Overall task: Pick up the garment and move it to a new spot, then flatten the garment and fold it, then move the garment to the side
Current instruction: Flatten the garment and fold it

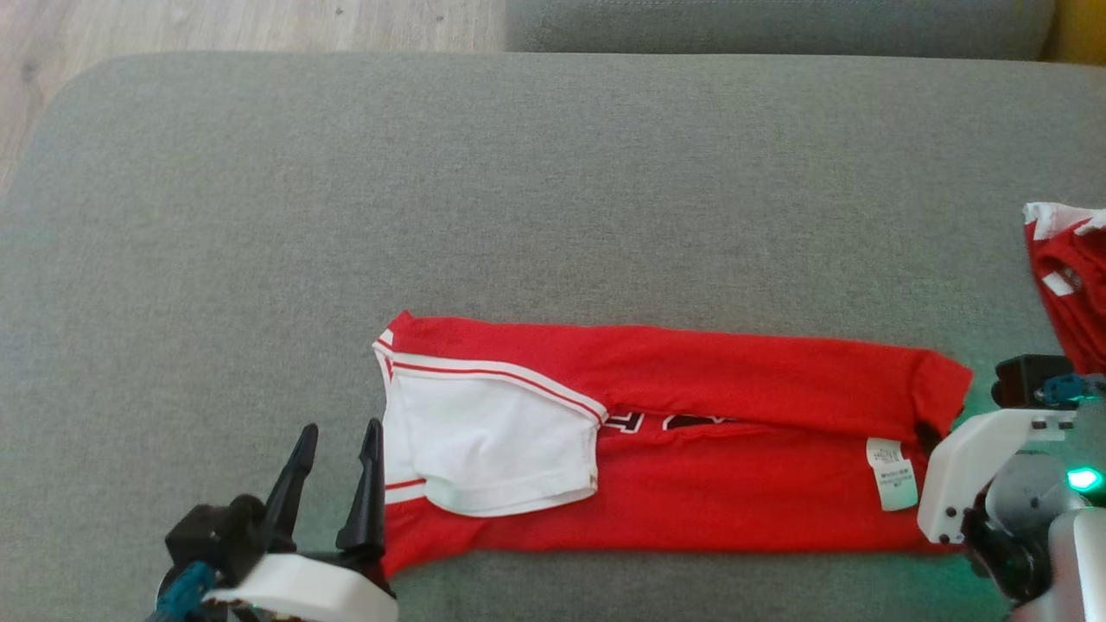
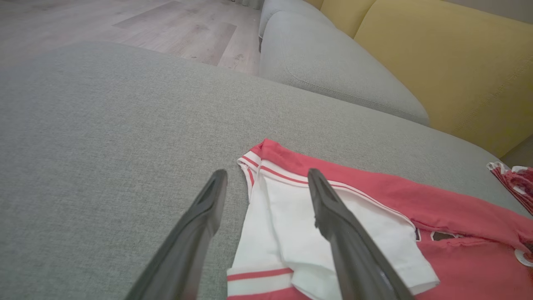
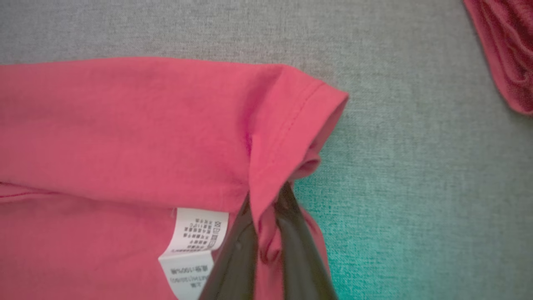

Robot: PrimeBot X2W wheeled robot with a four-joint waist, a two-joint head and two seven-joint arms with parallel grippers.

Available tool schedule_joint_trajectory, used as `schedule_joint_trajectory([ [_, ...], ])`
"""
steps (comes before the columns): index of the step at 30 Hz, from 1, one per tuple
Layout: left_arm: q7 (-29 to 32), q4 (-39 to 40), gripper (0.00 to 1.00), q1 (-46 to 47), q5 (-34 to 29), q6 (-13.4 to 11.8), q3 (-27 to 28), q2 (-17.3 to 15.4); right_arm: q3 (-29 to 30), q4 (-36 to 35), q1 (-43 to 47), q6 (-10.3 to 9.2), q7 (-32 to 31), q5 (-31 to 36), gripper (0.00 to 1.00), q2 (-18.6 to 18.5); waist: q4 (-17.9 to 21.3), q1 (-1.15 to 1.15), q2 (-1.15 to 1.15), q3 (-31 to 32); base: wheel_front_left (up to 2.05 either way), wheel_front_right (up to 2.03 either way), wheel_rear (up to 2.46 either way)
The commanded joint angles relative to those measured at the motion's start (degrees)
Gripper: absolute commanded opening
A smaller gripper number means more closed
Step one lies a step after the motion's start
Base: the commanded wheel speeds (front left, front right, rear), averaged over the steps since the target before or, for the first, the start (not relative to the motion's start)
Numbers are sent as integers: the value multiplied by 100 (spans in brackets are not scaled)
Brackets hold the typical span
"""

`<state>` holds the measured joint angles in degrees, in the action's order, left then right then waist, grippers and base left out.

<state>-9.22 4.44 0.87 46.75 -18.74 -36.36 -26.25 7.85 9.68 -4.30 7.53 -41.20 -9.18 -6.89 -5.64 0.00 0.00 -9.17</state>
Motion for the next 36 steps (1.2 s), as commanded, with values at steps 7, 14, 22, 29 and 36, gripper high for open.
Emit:
schedule_joint_trajectory([
  [7,-93,155,100,230,-61,-44,231,-90,206,-331,-270,-4,363,-63,0,-122,161,0,0,126,0,0,0],
  [14,-21,60,100,238,-34,-56,145,-19,769,-771,-92,-4,329,-76,0,-234,295,0,0,292,0,0,0],
  [22,-13,-133,100,145,22,-68,156,-63,281,-1441,291,-4,180,-441,0,136,252,0,0,542,0,0,0],
  [29,-61,-148,100,7,78,-126,284,-208,-865,-1758,427,-4,277,-959,0,347,-25,0,0,752,0,0,0],
  [36,-58,-33,100,-45,93,-154,303,-262,-2083,-1519,114,-4,656,-1693,0,398,-375,0,0,798,0,0,0],
])
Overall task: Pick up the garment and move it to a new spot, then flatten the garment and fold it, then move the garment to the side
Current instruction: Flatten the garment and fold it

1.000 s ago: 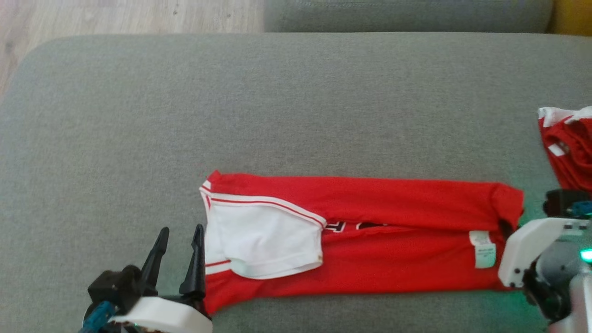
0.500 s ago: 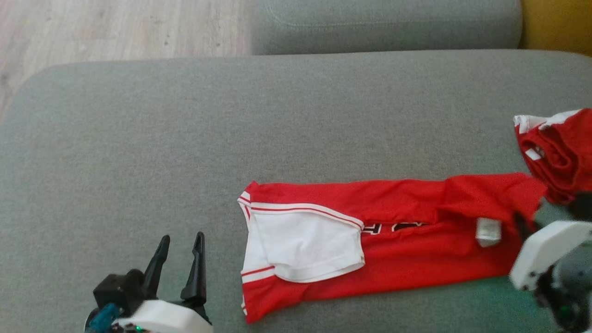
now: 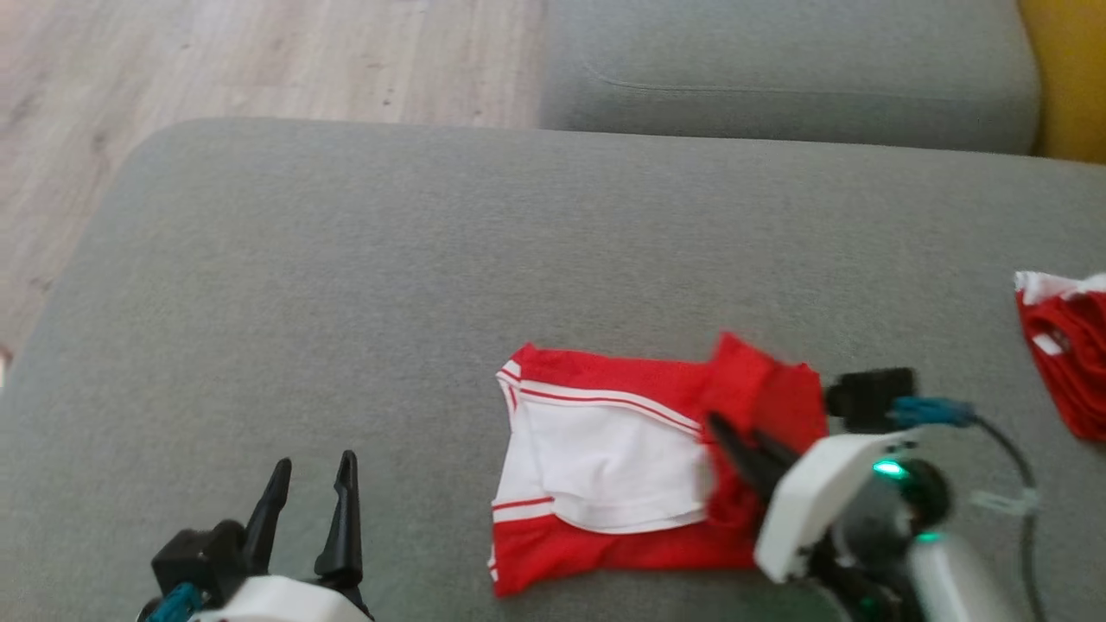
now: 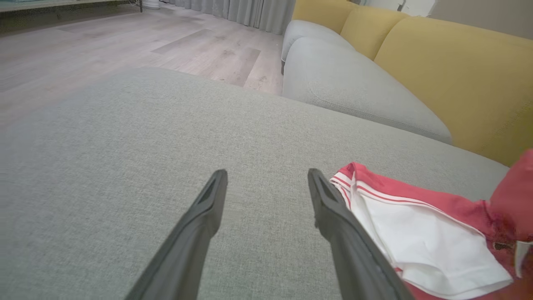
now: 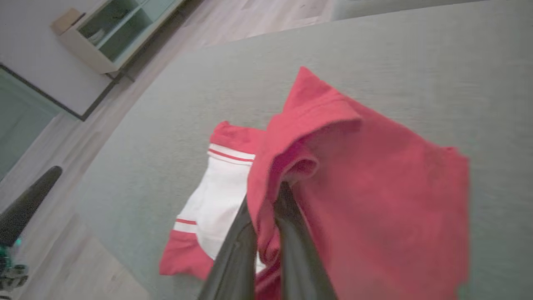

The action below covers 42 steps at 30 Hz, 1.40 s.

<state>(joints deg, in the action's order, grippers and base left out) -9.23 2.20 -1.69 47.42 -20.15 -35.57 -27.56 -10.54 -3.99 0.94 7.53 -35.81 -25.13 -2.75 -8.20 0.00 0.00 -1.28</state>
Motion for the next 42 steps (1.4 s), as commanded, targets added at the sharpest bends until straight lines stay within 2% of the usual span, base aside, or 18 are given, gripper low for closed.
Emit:
schedule_joint_trajectory([
  [1,-57,191,100,211,26,-12,224,-132,-244,-152,-409,-4,116,-98,0,-16,-119,0,0,9,0,0,0],
  [2,-43,215,100,236,16,-6,197,-118,-563,26,-544,-4,263,-277,0,-15,-233,0,0,-8,0,0,0],
  [5,-31,226,100,280,3,3,159,-82,-929,329,-772,-4,477,-483,0,-14,-387,0,0,-49,0,0,0],
  [16,-35,62,100,423,-16,90,26,73,-1545,1633,-1456,-4,1087,-1084,0,-13,-729,0,0,-137,0,0,0],
  [17,-37,44,100,433,-18,97,15,84,-1602,1751,-1525,-4,1144,-1126,9,-13,-745,0,0,-138,0,0,0],
  [18,-37,28,100,444,-21,104,2,96,-1671,1857,-1592,-4,1200,-1195,31,-13,-763,0,0,-137,0,0,0],
  [19,-35,13,100,454,-23,111,-11,107,-1764,1953,-1653,-4,1226,-1300,72,-13,-779,0,0,-137,0,0,0],
  [20,-32,-2,100,463,-25,116,-24,119,-1869,2018,-1713,-4,1260,-1424,100,-13,-792,0,0,-137,0,0,0],
  [24,-33,-79,100,501,-37,140,-94,191,-2150,2328,-2009,-4,1638,-1763,100,-13,-814,0,0,-121,0,0,0],
  [29,-68,-126,100,523,-57,146,-134,246,-2017,2522,-2226,-4,2172,-1725,100,-13,-741,0,0,-71,0,0,0],
  [36,-139,-144,100,630,-127,157,-185,337,-1158,2570,-2229,-4,2918,-174,100,-13,-508,0,0,39,0,0,0],
  [38,-166,-160,100,716,-163,154,-196,388,-725,2307,-1986,-4,3159,512,100,-13,-386,0,0,79,0,0,0],
  [42,-265,-200,100,810,-199,166,-151,461,-172,1734,-1495,-4,3437,1318,100,-13,-224,0,0,116,0,0,0],
])
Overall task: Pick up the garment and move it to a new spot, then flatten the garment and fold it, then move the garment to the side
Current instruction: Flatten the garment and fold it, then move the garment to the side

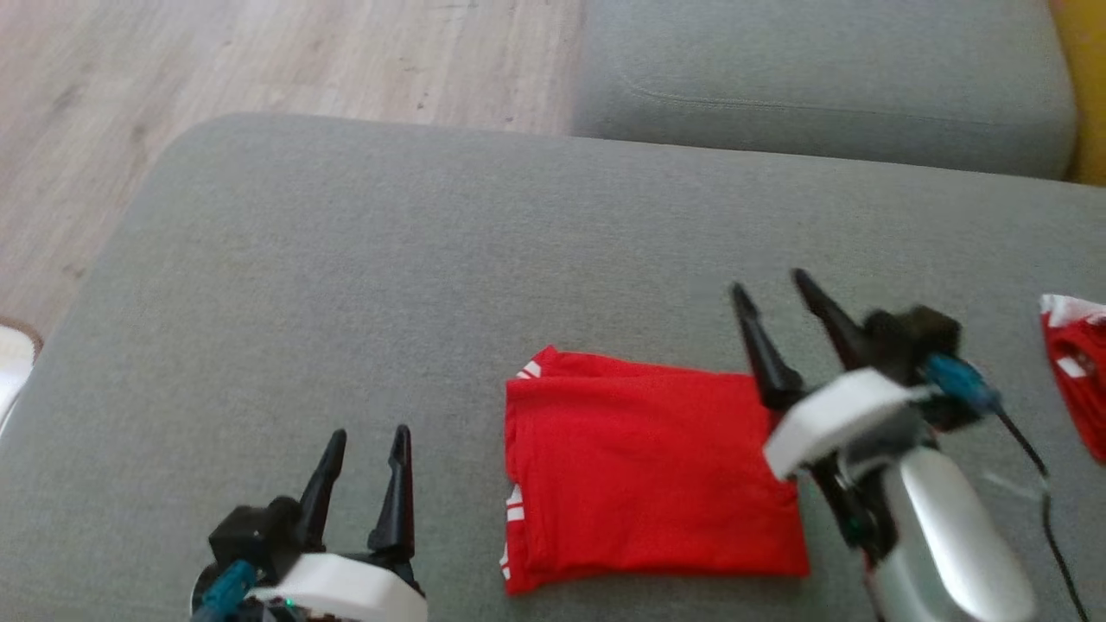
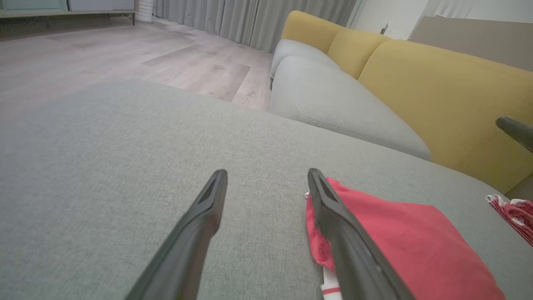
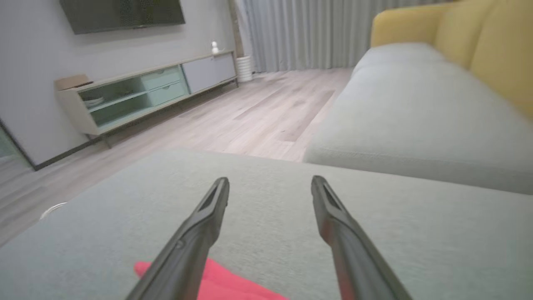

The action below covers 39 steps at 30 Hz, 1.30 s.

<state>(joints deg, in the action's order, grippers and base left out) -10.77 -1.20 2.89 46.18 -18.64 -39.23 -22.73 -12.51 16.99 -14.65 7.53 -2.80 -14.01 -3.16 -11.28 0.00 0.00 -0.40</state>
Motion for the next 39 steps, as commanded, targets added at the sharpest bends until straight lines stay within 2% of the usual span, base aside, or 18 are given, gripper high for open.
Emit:
schedule_joint_trajectory([
  [1,-148,127,100,361,-78,14,244,-2,145,-527,213,-4,205,345,100,28,122,0,0,44,0,0,0],
  [9,-291,0,100,226,-149,-10,360,-7,799,-1405,1334,-4,355,624,100,28,349,0,0,140,0,0,0],
  [16,-374,-123,100,-79,-175,2,509,-6,1133,-1699,2020,-4,516,532,100,28,441,0,0,169,0,0,0],
  [39,-399,-207,100,-138,-263,67,566,39,1165,-1662,2118,-4,571,593,100,28,440,0,0,90,0,0,0],
])
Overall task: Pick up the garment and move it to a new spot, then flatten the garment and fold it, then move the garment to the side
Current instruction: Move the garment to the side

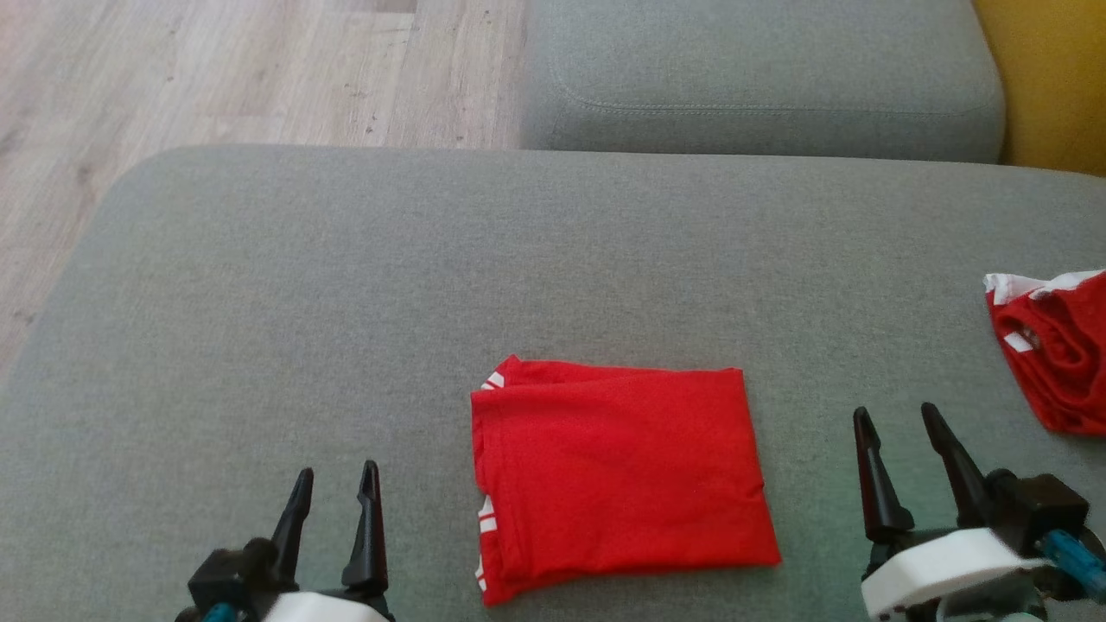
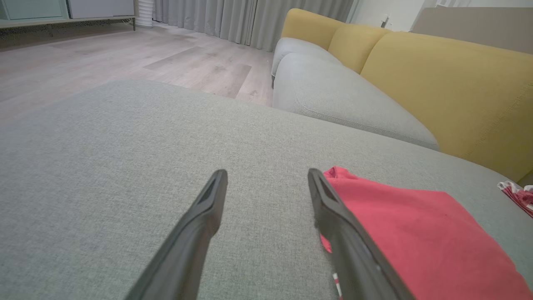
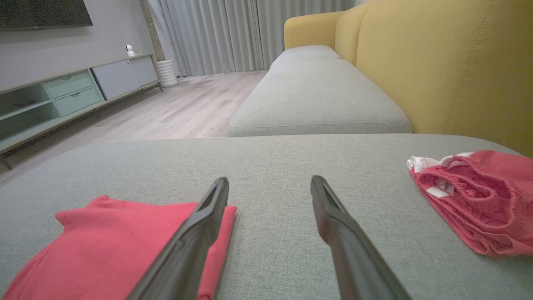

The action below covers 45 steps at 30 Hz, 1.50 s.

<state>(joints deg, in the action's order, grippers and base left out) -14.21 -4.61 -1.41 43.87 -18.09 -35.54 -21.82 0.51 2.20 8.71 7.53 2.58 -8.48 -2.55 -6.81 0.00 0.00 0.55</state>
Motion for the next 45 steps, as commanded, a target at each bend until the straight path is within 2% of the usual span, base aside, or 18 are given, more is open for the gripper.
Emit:
schedule_joint_trajectory([
  [1,-55,133,100,299,-34,12,195,-49,-157,-179,-231,-4,13,48,100,-32,-18,0,0,-19,0,0,0],
  [7,-56,143,100,411,-60,20,201,-13,-407,-9,-550,-4,-489,222,100,-32,-151,0,0,-212,0,0,0],
  [16,-65,79,100,505,-71,59,243,116,-526,933,-1103,-4,-1739,315,100,-32,-541,0,0,-449,0,0,0],
  [22,-72,-20,100,500,-90,126,346,195,-578,1371,-1227,-4,-2370,131,100,-32,-752,0,0,-548,0,0,0],
  [23,-73,-26,100,489,-98,132,367,204,-595,1396,-1237,-4,-2440,97,96,-32,-761,0,0,-556,0,0,0],
  [25,-74,-35,100,468,-114,150,412,220,-635,1422,-1261,-4,-2544,47,47,-32,-759,0,0,-575,0,0,0],
  [26,-75,-42,100,459,-121,158,440,228,-653,1421,-1279,-4,-2571,35,29,-32,-742,0,0,-590,0,0,0],
  [27,-76,-46,100,453,-128,167,471,238,-673,1413,-1302,-4,-2580,18,4,-32,-714,0,0,-608,0,0,0],
  [28,-76,-47,100,450,-142,181,497,252,-684,1392,-1338,-4,-2556,-1,0,-32,-677,0,0,-626,0,0,0],
  [34,-77,14,100,454,-290,238,598,346,-640,1167,-1675,-4,-2348,36,0,-32,-192,0,0,-802,0,0,0],
  [45,-1,206,100,934,-612,294,606,296,111,438,-2197,-4,-2235,413,0,-129,1515,0,0,-1467,0,0,0],
])
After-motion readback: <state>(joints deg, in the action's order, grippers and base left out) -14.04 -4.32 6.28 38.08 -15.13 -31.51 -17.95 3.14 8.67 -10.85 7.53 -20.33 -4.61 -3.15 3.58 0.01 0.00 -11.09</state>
